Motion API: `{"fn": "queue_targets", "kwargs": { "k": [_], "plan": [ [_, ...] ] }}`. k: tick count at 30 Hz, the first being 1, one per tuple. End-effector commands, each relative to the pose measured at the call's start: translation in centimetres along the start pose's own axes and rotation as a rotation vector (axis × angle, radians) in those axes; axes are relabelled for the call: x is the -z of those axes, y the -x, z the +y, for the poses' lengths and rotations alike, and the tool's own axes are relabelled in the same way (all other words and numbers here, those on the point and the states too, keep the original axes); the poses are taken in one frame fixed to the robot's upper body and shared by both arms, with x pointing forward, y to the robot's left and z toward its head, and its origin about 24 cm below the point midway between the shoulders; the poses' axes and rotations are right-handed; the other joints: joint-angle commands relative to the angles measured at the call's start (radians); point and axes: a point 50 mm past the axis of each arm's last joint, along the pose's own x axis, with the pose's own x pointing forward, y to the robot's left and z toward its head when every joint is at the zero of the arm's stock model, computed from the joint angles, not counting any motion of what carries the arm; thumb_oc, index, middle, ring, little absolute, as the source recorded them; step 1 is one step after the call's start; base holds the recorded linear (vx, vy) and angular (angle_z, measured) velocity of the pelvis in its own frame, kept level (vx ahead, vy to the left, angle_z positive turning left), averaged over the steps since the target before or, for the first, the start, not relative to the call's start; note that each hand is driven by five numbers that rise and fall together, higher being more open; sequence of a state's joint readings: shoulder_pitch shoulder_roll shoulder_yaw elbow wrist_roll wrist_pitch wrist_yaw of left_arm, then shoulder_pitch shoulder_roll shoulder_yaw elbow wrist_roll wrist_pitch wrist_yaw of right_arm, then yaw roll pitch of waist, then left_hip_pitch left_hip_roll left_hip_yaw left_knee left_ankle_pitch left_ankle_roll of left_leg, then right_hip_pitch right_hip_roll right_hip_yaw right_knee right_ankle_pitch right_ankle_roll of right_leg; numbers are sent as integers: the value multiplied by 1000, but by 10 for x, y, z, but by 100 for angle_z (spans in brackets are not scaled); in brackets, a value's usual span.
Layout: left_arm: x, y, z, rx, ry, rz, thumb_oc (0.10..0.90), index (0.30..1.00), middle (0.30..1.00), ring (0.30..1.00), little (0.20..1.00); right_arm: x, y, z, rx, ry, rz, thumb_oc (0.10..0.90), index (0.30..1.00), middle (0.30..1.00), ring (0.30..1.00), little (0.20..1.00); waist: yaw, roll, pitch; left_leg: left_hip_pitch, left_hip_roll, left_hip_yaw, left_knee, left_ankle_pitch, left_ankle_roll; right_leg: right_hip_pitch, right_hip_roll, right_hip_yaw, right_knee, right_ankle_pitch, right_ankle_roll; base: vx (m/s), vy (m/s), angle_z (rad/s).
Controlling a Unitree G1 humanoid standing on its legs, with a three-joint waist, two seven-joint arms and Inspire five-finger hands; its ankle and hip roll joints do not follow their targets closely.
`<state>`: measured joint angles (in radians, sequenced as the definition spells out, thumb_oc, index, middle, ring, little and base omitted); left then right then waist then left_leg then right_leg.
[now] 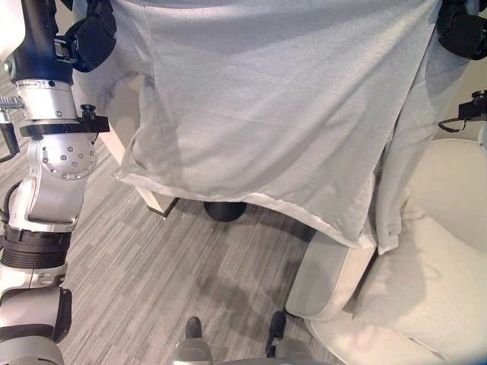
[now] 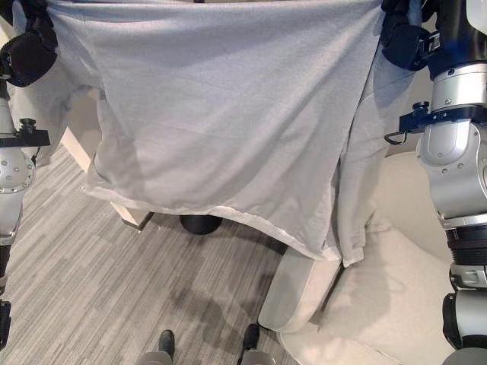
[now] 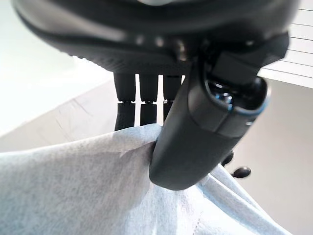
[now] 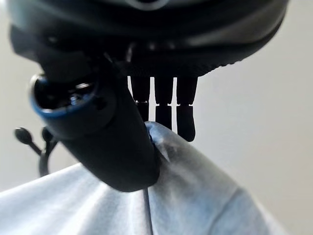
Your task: Hang the clothes on the sofa on the clothes rack.
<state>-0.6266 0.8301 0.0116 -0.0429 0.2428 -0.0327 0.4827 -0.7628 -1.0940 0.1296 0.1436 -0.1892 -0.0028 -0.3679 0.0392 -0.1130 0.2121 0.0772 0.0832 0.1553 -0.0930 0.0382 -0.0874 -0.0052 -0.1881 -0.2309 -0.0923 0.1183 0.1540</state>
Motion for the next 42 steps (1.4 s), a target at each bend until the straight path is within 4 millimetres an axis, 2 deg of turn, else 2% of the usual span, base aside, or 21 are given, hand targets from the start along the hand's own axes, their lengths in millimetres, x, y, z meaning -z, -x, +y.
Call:
{"fn": "queue_targets", "kwargs": {
  "k": [1, 5, 7, 12, 14, 15, 17, 18, 19, 20, 27, 28, 33, 34, 35, 36, 42],
  "plan": [
    [-15, -13, 21, -131, 14, -92, 400, 300, 300, 300, 300, -11, -22, -40, 166, 42, -60, 400, 300, 300, 300, 300, -7, 2, -166, -1, -74, -7, 6, -132, 20, -26, 102, 3, 5, -65, -16, 148, -83, -1],
    [-12, -8, 21, -139, 34, -65, 400, 300, 300, 300, 300, -11, -19, -41, 164, 35, -59, 400, 300, 300, 300, 300, -7, 1, -171, 28, -64, -3, 26, -141, 11, -3, 109, -4, 5, -85, -19, 149, -109, -1],
    [-10, -6, 20, -144, 48, -47, 400, 300, 300, 300, 300, -11, -18, -43, 168, 33, -61, 400, 300, 300, 300, 300, -4, -14, -155, -15, -57, -6, 156, -177, 1, 31, 102, -12, 5, -101, -36, 133, -159, 2],
    [-8, -3, 20, -134, 50, -36, 400, 300, 300, 300, 300, -12, -16, -39, 152, 21, -65, 400, 300, 300, 300, 300, -6, -11, -164, -2, -47, -1, 177, -190, 1, 59, 110, -13, 5, -120, -45, 106, -81, 11],
    [-9, -3, 21, -142, 58, -42, 400, 300, 300, 300, 300, -15, -17, -38, 152, 1, -74, 400, 300, 300, 300, 300, -3, -12, -151, -23, -29, -7, 291, -146, -13, 74, 120, -3, 5, -137, -62, 69, -112, -4],
    [-9, -3, 21, -142, 58, -42, 400, 300, 300, 300, 300, -15, -17, -38, 153, 1, -74, 400, 300, 300, 300, 300, -4, -12, -148, -31, -26, -9, 307, -151, -15, 74, 122, -3, 5, -137, -64, 51, -122, -14],
    [-10, -4, 25, -150, 54, -47, 400, 300, 300, 300, 300, -21, -21, -46, 176, -6, -99, 400, 300, 300, 300, 300, 20, -25, -100, -167, -5, -55, 610, -20, -51, 112, 134, 10, 5, -152, -99, 29, -198, -18],
    [-10, -5, 26, -155, 58, -46, 400, 300, 300, 300, 300, -22, -23, -48, 185, -6, -104, 400, 300, 300, 300, 300, 25, -33, -88, -223, -13, -72, 682, 6, -51, 115, 132, 8, 5, -147, -106, -31, -133, -30],
    [-11, -5, 26, -157, 59, -47, 400, 300, 300, 300, 300, -22, -23, -49, 187, -6, -104, 400, 300, 300, 300, 300, 20, -30, -88, -242, -9, -80, 706, 2, -52, 109, 136, 3, 5, -146, -107, 64, -98, -21],
    [-11, -5, 28, -173, 70, -46, 400, 300, 300, 300, 300, -19, -21, -48, 185, -7, -91, 400, 300, 300, 300, 300, 29, -37, -81, -339, -11, -82, 689, -51, -24, 125, 134, 7, 5, -152, -103, 81, -51, 20],
    [-11, -5, 28, -173, 70, -46, 400, 300, 300, 300, 300, -19, -21, -48, 185, -7, -90, 400, 300, 300, 300, 300, 30, -38, -82, -340, -11, -81, 688, -51, -24, 123, 133, 7, 5, -152, -102, 22, -5, -2],
    [-11, -5, 29, -179, 72, -49, 400, 300, 300, 300, 300, -19, -21, -49, 183, -3, -94, 400, 300, 300, 300, 300, 34, -39, -83, -351, -8, -84, 623, -64, -20, 128, 130, 9, 5, -153, -98, 52, 18, 1],
    [-11, -5, 29, -179, 72, -49, 400, 300, 300, 300, 300, -19, -21, -49, 183, -3, -94, 400, 300, 300, 300, 300, 35, -44, -82, -344, -11, -80, 612, -59, -20, 129, 126, 11, 5, -153, -98, 58, 33, -10],
    [-11, -5, 31, -184, 57, -56, 400, 300, 300, 300, 300, -21, -22, -49, 179, 15, -110, 400, 300, 300, 300, 300, 45, -27, -105, -308, 17, -110, 303, -61, -27, 137, 136, 22, 5, -183, -79, 829, 605, 3],
    [-19, -6, 34, -218, 57, -99, 400, 300, 300, 300, 300, -18, -22, -50, 201, 36, -96, 400, 300, 300, 300, 300, 37, 2, -184, -162, -1, -135, 6, 19, -47, 165, 103, 42, 5, -206, -43, 928, 831, 2],
    [-27, -6, 43, -265, 56, -140, 400, 300, 300, 300, 300, -21, -22, -49, 216, 32, -99, 400, 300, 300, 300, 300, 51, -15, -192, -137, -28, -99, 6, -11, -24, 154, 58, 55, 5, -183, -12, 706, 723, -53],
    [-36, -9, 52, -319, 50, -189, 400, 300, 300, 300, 300, -25, -24, -47, 212, 43, -112, 400, 300, 300, 300, 300, 76, -48, -200, -118, -64, -63, 6, -56, 14, 146, 3, 59, 6, -146, 26, 86, 172, -61]
  ]
}}
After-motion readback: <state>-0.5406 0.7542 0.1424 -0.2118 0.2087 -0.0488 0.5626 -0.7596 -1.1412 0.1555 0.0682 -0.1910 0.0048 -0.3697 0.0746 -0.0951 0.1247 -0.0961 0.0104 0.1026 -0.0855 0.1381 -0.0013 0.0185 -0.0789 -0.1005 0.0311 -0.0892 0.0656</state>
